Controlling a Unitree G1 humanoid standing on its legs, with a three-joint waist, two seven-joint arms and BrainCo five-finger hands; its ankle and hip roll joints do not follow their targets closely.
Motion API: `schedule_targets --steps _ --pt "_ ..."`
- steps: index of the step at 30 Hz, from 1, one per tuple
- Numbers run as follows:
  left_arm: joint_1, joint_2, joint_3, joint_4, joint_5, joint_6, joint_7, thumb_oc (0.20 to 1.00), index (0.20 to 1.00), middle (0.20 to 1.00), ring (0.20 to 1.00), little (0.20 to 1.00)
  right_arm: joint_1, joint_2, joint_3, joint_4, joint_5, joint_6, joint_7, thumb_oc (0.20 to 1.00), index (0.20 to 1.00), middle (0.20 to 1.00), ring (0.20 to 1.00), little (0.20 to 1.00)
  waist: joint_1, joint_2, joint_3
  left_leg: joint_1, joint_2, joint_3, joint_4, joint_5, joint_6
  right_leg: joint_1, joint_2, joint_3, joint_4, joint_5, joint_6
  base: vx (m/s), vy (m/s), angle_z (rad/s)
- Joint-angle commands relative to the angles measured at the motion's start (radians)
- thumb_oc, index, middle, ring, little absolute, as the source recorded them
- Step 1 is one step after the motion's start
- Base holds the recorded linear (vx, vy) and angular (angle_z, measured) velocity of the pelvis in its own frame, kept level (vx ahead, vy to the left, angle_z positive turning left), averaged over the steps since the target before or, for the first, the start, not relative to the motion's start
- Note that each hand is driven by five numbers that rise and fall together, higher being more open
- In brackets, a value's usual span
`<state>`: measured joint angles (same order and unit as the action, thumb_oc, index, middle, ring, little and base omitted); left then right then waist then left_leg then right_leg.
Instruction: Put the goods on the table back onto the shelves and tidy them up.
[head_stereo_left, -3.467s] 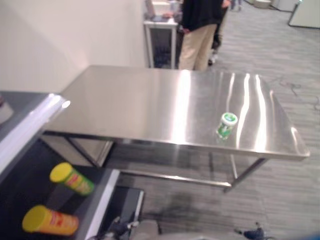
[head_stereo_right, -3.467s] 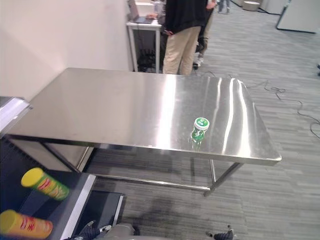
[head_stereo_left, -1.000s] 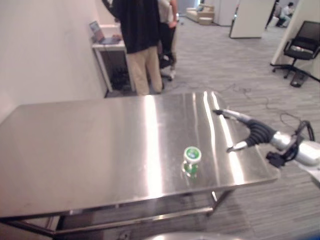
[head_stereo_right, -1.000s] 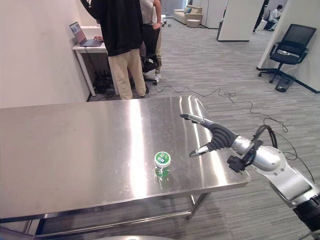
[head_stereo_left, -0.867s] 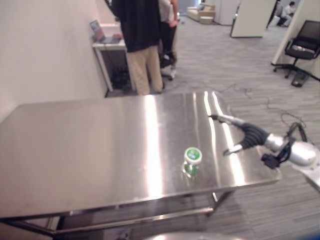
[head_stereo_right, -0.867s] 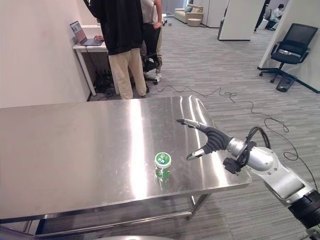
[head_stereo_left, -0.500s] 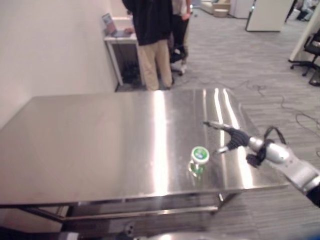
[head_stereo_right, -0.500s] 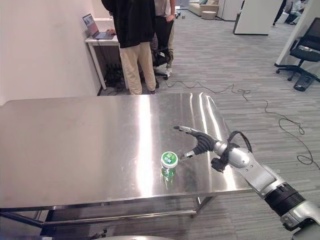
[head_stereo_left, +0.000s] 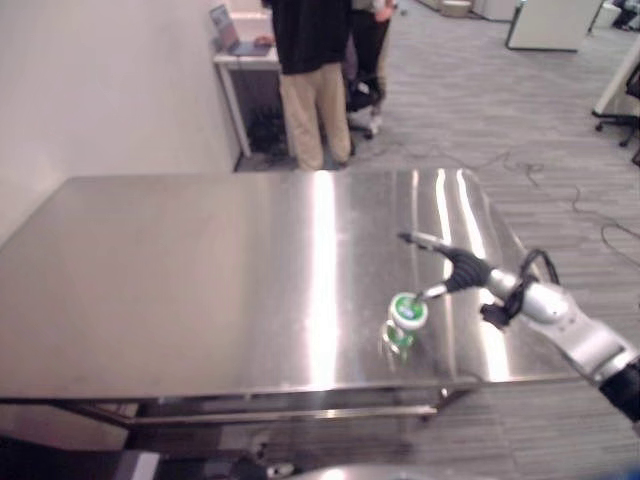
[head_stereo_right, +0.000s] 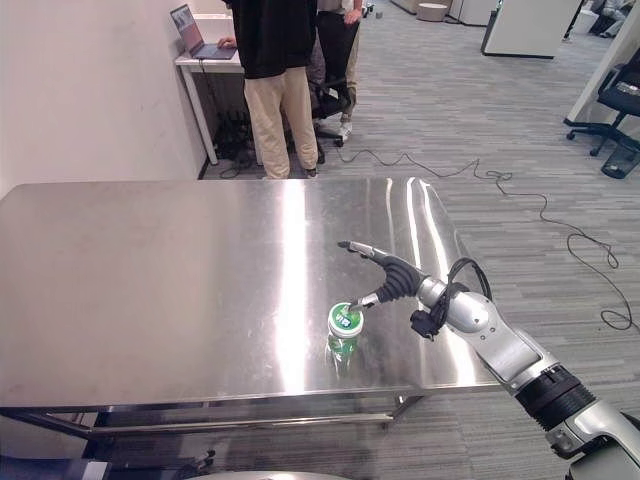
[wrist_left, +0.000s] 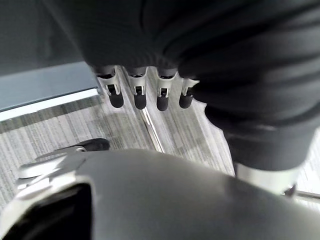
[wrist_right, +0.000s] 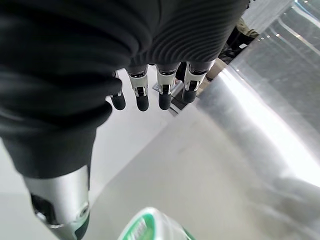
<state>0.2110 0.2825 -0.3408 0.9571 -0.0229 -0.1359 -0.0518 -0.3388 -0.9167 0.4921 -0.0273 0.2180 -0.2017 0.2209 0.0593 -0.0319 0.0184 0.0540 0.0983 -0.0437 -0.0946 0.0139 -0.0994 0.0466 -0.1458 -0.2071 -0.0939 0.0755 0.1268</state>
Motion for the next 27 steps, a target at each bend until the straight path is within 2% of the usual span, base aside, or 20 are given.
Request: schedule_targets --steps 1,5,13,17,27 --pt "-0.033 -0.034 -0.124 -0.017 -0.027 -0.011 -0.044 1.000 1.000 1.000 1.000 1.000 -0.051 -0.046 0.001 -0.072 0.062 -0.034 -0.021 1.000 1.000 1.000 1.000 1.000 0.037 -0.014 -0.027 -0.009 0.009 0.030 0.007 -0.045 0.022 -0.015 -0.100 0.027 0.019 0.019 0.071 0.00 0.000 0.00" --pt "-0.026 -0.024 -0.140 -0.058 -0.030 -0.004 -0.059 1.000 1.000 1.000 1.000 1.000 -0.072 -0.043 0.036 -0.076 0.047 -0.027 -0.006 1.000 1.000 1.000 1.000 1.000 0.039 -0.014 -0.026 -0.009 0.011 0.030 0.007 -0.046 0.023 -0.014 -0.099 0.028 0.018 0.018 0.070 0.00 0.000 0.00" --pt "-0.031 -0.036 -0.134 -0.027 -0.032 -0.002 -0.054 1.000 1.000 1.000 1.000 1.000 -0.085 -0.005 0.111 -0.038 0.001 -0.009 0.020 1.000 1.000 1.000 1.000 1.000 0.048 -0.018 -0.019 -0.011 0.008 0.025 0.007 -0.048 0.025 -0.014 -0.104 0.020 0.021 0.017 0.072 0.00 0.000 0.00" --pt "-0.029 -0.034 -0.134 -0.042 -0.037 0.002 -0.052 1.000 1.000 1.000 1.000 1.000 -0.089 0.014 0.130 0.020 -0.079 0.004 0.005 1.000 1.000 1.000 1.000 1.000 0.052 -0.021 -0.015 -0.012 0.006 0.023 0.007 -0.048 0.026 -0.012 -0.106 0.017 0.022 0.017 0.073 0.00 0.000 0.00" --pt "-0.013 -0.017 -0.137 -0.101 -0.040 0.012 -0.056 1.000 1.000 1.000 1.000 1.000 -0.072 0.035 0.143 0.040 -0.164 0.011 0.001 1.000 1.000 1.000 1.000 1.000 0.056 -0.028 -0.007 -0.015 0.003 0.018 0.007 -0.052 0.030 -0.011 -0.108 0.013 0.020 0.016 0.074 0.00 0.000 0.00"
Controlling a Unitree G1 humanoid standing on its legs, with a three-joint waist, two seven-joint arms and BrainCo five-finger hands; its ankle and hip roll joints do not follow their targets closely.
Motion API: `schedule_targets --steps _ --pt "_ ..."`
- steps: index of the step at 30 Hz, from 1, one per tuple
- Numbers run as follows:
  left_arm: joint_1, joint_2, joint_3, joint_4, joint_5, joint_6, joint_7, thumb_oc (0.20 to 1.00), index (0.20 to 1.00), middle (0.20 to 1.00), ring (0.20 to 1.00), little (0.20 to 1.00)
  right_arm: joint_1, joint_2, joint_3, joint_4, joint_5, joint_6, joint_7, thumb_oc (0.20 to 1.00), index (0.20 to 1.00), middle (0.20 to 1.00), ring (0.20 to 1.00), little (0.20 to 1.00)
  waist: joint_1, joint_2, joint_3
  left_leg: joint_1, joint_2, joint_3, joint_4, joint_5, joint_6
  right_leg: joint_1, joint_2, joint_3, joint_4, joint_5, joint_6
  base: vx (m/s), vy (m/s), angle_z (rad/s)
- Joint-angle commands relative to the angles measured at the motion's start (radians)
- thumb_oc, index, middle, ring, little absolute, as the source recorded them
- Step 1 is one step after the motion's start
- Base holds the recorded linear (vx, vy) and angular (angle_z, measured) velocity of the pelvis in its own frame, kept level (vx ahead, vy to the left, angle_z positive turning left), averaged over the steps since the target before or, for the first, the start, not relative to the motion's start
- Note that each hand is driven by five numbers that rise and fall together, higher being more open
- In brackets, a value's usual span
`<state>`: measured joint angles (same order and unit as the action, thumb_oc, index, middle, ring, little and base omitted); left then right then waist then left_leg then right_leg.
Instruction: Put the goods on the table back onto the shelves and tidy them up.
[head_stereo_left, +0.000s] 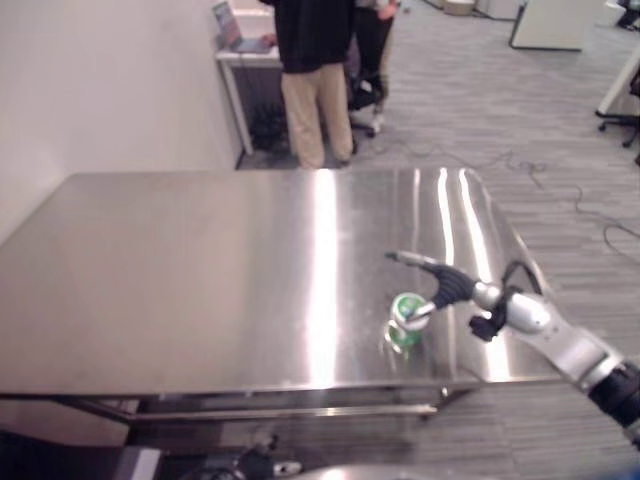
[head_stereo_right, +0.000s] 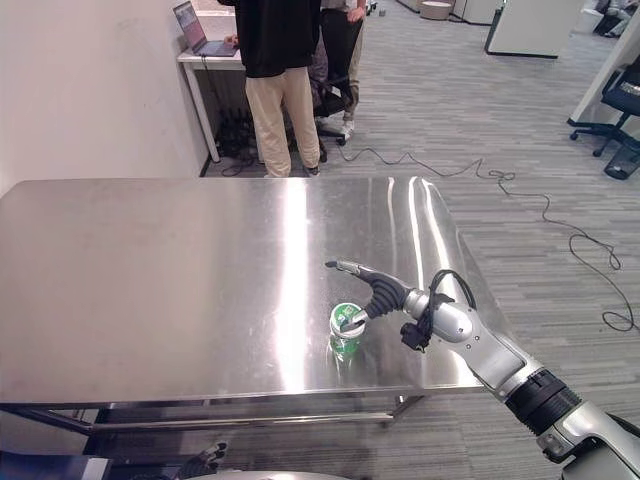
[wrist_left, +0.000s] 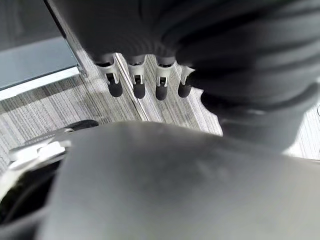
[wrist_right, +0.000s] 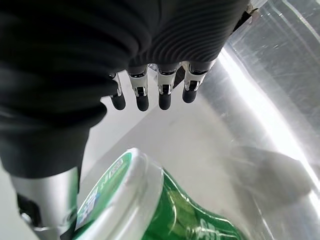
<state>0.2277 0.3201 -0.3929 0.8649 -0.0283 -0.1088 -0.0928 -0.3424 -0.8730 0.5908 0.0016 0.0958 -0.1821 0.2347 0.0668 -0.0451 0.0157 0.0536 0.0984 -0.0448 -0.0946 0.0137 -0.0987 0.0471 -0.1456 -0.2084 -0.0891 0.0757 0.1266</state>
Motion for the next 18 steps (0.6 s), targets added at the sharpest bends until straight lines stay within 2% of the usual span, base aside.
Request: schedule_targets --steps 1,18 --pt "-0.028 -0.051 -0.087 -0.021 -0.035 -0.013 -0.016 1.000 1.000 1.000 1.000 1.000 -0.069 0.001 0.049 0.026 -0.055 -0.006 -0.016 1.000 1.000 1.000 1.000 1.000 0.050 -0.016 -0.002 -0.016 0.003 0.019 0.007 -0.051 0.029 -0.013 -0.108 0.016 0.014 0.016 0.074 0.00 0.000 0.00" --pt "-0.017 -0.034 -0.069 -0.054 -0.029 -0.004 -0.003 1.000 1.000 1.000 1.000 1.000 -0.031 0.042 -0.066 -0.056 -0.022 -0.014 -0.095 1.000 1.000 1.000 1.000 1.000 0.053 -0.017 -0.004 -0.012 0.004 0.021 0.007 -0.056 0.031 -0.009 -0.107 0.016 0.009 0.014 0.073 0.00 0.000 0.00"
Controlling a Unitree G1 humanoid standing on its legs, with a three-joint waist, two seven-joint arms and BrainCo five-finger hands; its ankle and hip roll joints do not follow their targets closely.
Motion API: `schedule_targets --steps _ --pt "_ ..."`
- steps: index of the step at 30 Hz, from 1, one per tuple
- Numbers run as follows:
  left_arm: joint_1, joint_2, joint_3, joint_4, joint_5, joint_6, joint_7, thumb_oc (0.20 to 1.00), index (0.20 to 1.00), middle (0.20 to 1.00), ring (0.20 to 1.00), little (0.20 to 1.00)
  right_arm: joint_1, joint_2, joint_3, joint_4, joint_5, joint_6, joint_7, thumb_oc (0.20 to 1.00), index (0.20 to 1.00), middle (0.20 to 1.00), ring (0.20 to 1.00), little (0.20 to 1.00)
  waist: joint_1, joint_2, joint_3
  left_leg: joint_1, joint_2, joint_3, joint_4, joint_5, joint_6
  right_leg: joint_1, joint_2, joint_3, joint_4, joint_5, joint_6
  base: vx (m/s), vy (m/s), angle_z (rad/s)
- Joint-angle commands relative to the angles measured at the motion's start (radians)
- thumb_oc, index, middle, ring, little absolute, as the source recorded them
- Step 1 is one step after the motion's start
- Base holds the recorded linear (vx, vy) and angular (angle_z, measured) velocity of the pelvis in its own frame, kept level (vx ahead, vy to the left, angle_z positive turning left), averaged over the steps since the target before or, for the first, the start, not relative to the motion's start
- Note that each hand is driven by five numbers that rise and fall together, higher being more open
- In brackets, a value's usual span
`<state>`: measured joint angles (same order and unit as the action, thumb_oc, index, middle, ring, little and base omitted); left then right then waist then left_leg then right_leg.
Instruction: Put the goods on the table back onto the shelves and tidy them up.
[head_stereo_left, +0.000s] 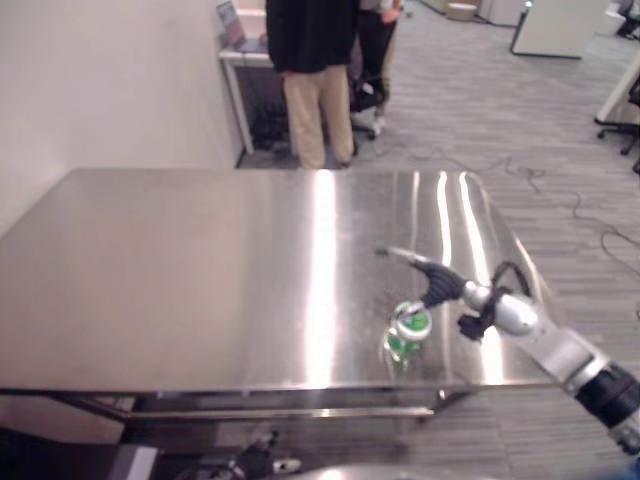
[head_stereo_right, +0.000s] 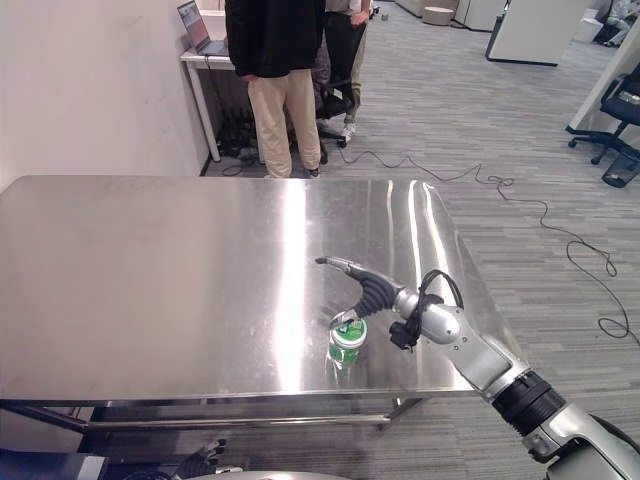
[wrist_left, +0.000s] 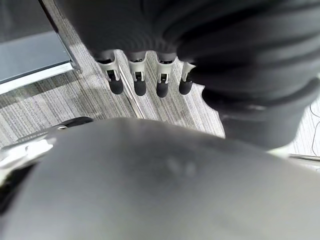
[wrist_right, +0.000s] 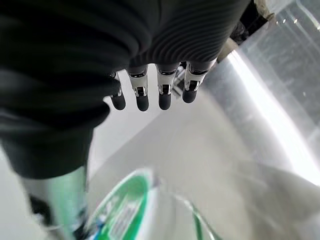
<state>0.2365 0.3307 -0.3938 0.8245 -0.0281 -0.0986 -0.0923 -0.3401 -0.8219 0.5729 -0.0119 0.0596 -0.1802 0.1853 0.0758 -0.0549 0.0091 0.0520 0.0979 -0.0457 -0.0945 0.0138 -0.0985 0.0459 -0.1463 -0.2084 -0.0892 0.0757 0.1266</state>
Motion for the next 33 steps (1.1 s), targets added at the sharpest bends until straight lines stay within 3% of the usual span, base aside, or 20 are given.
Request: schedule_targets --steps 1,9,10,14,22,33 --pt "-0.026 -0.045 -0.067 -0.014 -0.027 -0.013 -0.001 1.000 1.000 1.000 1.000 1.000 -0.024 -0.008 -0.060 -0.045 0.014 -0.014 -0.052 1.000 1.000 1.000 1.000 1.000 0.042 -0.006 0.003 -0.009 0.005 0.022 0.007 -0.057 0.031 -0.008 -0.107 0.017 0.009 0.014 0.073 0.00 0.000 0.00" --pt "-0.031 -0.045 -0.065 -0.013 -0.019 -0.010 0.007 1.000 1.000 1.000 1.000 1.000 -0.021 -0.008 -0.070 -0.089 0.020 -0.016 -0.057 1.000 1.000 1.000 1.000 1.000 0.037 -0.006 0.004 -0.008 0.004 0.024 0.007 -0.059 0.031 -0.008 -0.106 0.020 0.008 0.013 0.073 0.00 0.000 0.00" --pt "-0.043 -0.064 -0.043 0.119 0.019 -0.024 0.045 1.000 1.000 1.000 1.000 1.000 -0.032 -0.006 -0.066 -0.123 0.051 -0.032 -0.048 1.000 1.000 1.000 1.000 1.000 0.032 -0.010 0.004 -0.008 0.005 0.025 0.007 -0.059 0.029 -0.011 -0.104 0.023 0.008 0.012 0.072 0.00 0.000 0.00" --pt "-0.082 -0.108 0.000 0.259 0.031 -0.035 0.067 1.000 1.000 1.000 1.000 1.000 -0.017 -0.036 -0.062 -0.171 0.068 -0.051 -0.035 1.000 1.000 1.000 1.000 1.000 0.025 -0.017 0.005 -0.007 0.006 0.028 0.007 -0.060 0.024 -0.011 -0.103 0.028 0.007 0.011 0.072 0.00 0.000 0.00" --pt "-0.095 -0.122 0.010 0.299 0.037 -0.049 0.067 1.000 1.000 1.000 1.000 1.000 0.013 -0.099 -0.057 -0.242 0.097 -0.071 0.005 1.000 1.000 1.000 1.000 1.000 0.017 -0.019 0.001 -0.003 0.010 0.036 0.007 -0.061 0.018 -0.009 -0.100 0.030 0.005 0.009 0.072 0.00 0.000 0.00" --pt "-0.101 -0.125 0.015 0.302 0.034 -0.054 0.076 1.000 1.000 1.000 1.000 1.000 0.025 -0.113 -0.036 -0.176 -0.039 -0.071 -0.008 1.000 1.000 1.000 1.000 1.000 0.009 -0.016 -0.001 0.003 0.013 0.039 0.007 -0.063 0.017 -0.006 -0.100 0.032 0.005 0.009 0.073 0.00 0.000 0.00"
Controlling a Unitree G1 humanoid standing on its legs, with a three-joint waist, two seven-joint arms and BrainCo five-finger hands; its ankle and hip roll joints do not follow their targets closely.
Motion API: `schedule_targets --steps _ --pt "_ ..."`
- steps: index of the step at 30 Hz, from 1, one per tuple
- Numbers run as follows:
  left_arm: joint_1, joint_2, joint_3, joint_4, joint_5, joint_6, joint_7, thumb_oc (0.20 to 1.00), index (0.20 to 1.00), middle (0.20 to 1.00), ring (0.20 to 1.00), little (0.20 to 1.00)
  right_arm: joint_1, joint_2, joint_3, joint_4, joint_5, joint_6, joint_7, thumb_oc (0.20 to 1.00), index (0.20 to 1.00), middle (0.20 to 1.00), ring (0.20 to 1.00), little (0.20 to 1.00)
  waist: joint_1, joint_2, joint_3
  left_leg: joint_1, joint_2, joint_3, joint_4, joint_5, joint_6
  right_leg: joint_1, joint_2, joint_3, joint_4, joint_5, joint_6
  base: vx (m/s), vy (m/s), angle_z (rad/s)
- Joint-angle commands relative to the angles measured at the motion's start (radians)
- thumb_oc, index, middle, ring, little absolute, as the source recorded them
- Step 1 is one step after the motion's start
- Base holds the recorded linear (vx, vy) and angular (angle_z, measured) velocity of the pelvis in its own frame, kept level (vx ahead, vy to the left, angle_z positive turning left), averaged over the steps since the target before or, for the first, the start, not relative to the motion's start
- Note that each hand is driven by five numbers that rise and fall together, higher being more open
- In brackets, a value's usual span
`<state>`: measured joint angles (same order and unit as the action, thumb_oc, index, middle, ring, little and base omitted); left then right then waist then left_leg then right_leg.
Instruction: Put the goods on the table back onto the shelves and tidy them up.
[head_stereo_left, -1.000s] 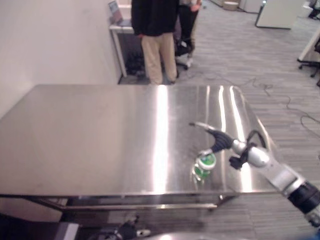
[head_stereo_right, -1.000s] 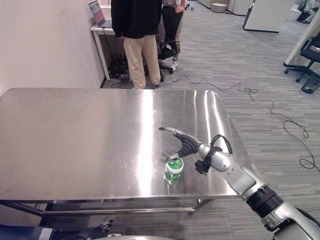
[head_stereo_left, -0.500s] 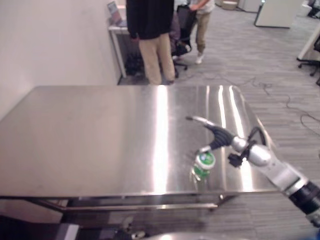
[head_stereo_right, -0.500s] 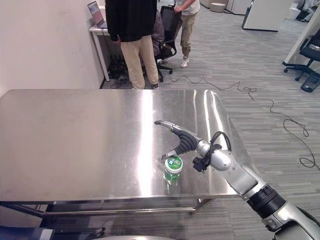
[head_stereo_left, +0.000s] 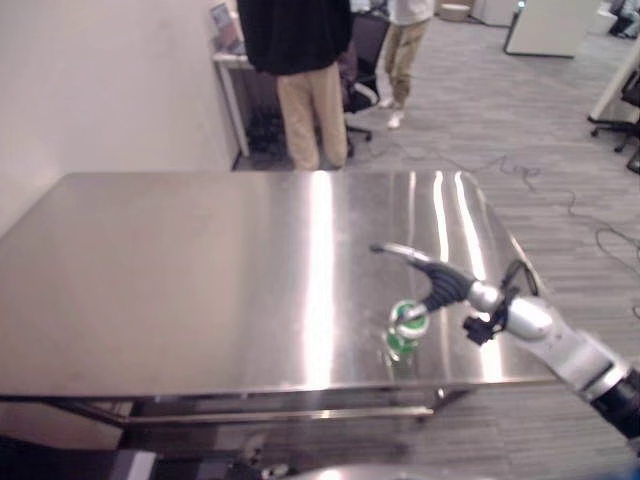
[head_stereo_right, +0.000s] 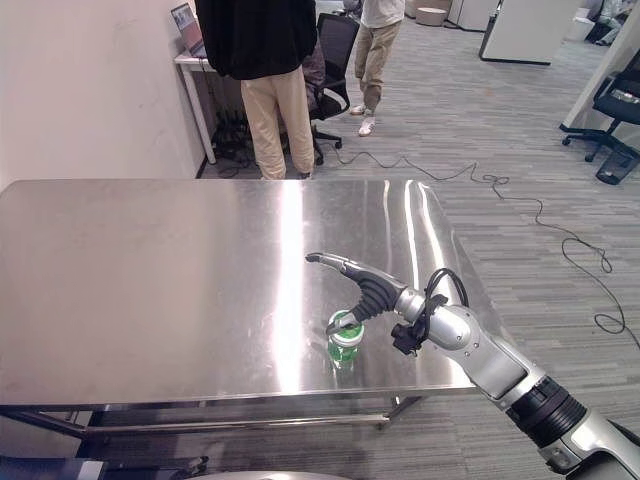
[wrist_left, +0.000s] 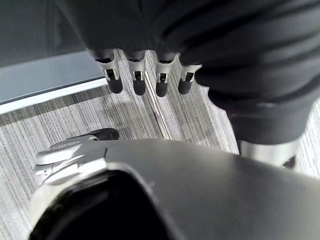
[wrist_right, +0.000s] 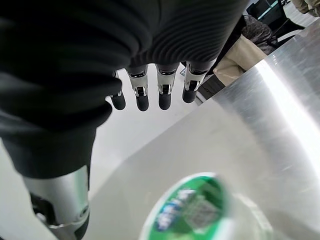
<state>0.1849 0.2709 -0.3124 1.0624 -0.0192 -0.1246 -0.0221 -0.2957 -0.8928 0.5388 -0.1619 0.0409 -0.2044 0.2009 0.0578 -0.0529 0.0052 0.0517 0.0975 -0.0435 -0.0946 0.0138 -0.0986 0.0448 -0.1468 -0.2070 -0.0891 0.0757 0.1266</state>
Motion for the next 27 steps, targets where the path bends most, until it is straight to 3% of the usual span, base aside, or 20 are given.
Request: schedule_targets --steps 1,27 --pt "-0.050 -0.065 -0.066 0.064 0.025 -0.028 0.006 1.000 1.000 1.000 1.000 1.000 -0.019 -0.042 -0.002 -0.026 -0.020 -0.047 -0.024 1.000 1.000 1.000 1.000 1.000 0.027 -0.018 0.003 0.003 0.014 0.037 0.007 -0.063 0.017 -0.005 -0.100 0.030 0.005 0.009 0.073 0.00 0.000 0.00" --pt "-0.065 -0.047 -0.057 0.066 0.026 -0.020 0.025 1.000 1.000 1.000 1.000 1.000 -0.048 0.072 0.094 0.145 -0.131 -0.013 -0.032 1.000 1.000 1.000 1.000 1.000 0.043 -0.020 0.014 -0.001 0.007 0.029 0.007 -0.064 0.022 -0.003 -0.104 0.023 0.007 0.009 0.073 0.00 0.000 0.00"
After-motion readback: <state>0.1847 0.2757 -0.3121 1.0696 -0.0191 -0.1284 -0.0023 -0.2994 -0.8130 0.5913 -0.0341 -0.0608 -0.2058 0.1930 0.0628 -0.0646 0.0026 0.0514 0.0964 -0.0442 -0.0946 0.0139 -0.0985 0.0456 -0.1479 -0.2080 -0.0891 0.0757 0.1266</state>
